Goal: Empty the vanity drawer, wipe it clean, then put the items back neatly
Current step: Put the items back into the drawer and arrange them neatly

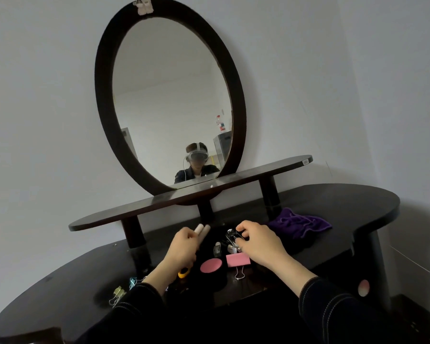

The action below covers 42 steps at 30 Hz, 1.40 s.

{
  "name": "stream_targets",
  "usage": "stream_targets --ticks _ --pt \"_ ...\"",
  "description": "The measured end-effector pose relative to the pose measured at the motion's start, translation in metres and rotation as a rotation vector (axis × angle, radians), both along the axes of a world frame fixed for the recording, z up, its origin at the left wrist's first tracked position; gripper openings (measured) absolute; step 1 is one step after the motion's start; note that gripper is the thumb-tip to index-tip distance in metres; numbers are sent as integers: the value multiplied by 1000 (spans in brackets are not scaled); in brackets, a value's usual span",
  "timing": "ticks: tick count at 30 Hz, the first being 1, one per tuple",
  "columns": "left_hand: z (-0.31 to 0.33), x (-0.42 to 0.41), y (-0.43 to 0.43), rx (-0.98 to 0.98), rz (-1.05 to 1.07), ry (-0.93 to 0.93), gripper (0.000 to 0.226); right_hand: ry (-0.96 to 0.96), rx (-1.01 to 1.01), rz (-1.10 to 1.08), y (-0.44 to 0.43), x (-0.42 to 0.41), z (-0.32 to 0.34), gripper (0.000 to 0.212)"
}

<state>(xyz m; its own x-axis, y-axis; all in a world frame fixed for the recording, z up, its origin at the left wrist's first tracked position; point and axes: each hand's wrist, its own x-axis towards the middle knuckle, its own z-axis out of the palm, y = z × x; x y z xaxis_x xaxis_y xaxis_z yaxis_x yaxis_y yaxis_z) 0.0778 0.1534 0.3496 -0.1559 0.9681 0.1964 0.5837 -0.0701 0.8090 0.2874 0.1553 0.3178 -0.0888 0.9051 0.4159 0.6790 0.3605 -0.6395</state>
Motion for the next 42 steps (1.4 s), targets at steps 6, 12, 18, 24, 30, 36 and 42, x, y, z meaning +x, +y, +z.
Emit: stream_targets --ticks 6,12,18,24,30,36,42 --pt "-10 -5 -14 16 20 -672 8 -33 -36 -85 6 -2 0 49" --pt "-17 -24 -20 117 -17 -597 19 -51 -47 -159 8 -4 0 42" --pt "-5 -42 -15 153 77 488 24 -32 -41 -143 11 -3 -3 36" --pt "-1 -51 -10 -73 245 796 26 -29 -18 -138 14 -3 -6 20" --pt "-9 -44 -1 -177 249 790 57 -23 -20 -125 13 -3 -6 16" --pt "-9 -18 7 -173 157 778 57 -17 -52 -175 12 -2 -3 28" --pt "-11 -5 4 -114 129 716 22 97 -32 -209 10 2 -2 35"
